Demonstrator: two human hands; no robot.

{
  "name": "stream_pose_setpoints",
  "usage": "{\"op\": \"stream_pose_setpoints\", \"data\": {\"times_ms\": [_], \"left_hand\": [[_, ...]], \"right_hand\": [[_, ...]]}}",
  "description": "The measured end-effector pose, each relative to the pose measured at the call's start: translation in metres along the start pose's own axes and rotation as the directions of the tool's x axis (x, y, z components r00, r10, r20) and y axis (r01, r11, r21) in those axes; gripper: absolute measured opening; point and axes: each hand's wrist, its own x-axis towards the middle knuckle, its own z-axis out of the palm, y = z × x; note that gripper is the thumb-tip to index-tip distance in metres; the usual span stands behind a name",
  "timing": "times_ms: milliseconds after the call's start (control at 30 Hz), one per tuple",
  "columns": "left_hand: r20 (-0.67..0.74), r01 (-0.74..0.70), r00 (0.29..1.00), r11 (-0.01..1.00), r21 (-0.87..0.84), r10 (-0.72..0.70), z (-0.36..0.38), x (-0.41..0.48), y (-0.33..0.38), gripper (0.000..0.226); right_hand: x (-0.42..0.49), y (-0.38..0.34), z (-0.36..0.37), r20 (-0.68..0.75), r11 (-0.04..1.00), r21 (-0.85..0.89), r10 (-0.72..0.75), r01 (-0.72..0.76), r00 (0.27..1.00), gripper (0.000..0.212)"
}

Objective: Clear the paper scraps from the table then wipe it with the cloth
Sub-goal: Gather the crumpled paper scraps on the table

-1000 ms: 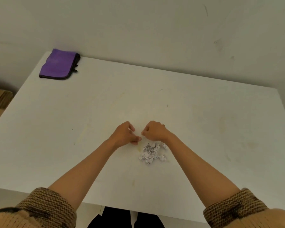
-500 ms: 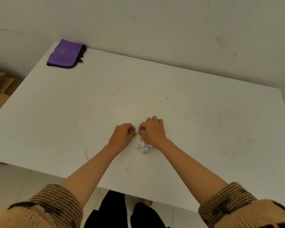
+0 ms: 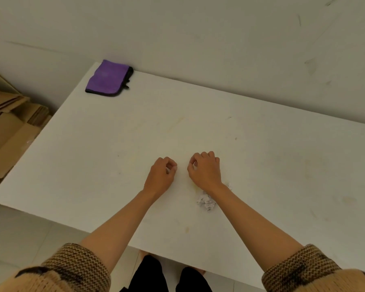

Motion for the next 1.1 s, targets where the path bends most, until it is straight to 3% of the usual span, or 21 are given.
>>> {"op": "stream_pose_setpoints", "data": {"times_ms": [100, 200, 333, 433, 700, 867, 1100], "left_hand": [[-0.172, -0.005, 0.985, 0.999, 0.053, 0.014, -0.03, 0.012, -0.02, 0.01], [-0.269, -0.033, 0.958, 0.972, 0.231, 0.097, -0.057, 0.024, -0.042, 0.023], [-0.142, -0.028, 0.986, 0.914, 0.405, 0.093, -0.076, 0.036, -0.067, 0.04], [-0.098, -0.092, 0.984, 0.897, 0.432, 0.148, -0.08, 0.038, -0.082, 0.04], [-0.148, -0.245, 0.939, 0.904, 0.349, 0.311, -0.086, 0.045, -0.091, 0.017], [-0.146, -0.197, 0.963, 0.959, 0.203, 0.228, -0.091, 0.051, -0.085, 0.004], [0.025, -0.234, 0.966, 0.836, 0.496, 0.256, -0.098, 0.066, -0.085, 0.015]], "right_hand": [[0.009, -0.027, 0.01, 0.009, 0.996, 0.076, -0.052, 0.051, 0.999, 0.02], [0.012, -0.055, 0.021, 0.055, 0.98, 0.176, -0.109, 0.098, 0.993, 0.031], [0.013, -0.083, 0.038, 0.19, 0.981, 0.148, -0.152, 0.125, 0.97, 0.052], [0.013, -0.096, 0.05, 0.249, 0.989, 0.11, -0.12, 0.095, 0.961, 0.056], [0.015, -0.099, 0.063, 0.136, 0.995, 0.069, -0.077, 0.068, 0.988, 0.048], [0.017, -0.099, 0.065, 0.112, 0.997, 0.049, -0.071, 0.066, 0.991, 0.047], [0.017, -0.102, 0.063, 0.128, 0.997, 0.069, -0.039, 0.03, 0.991, 0.048]]}}
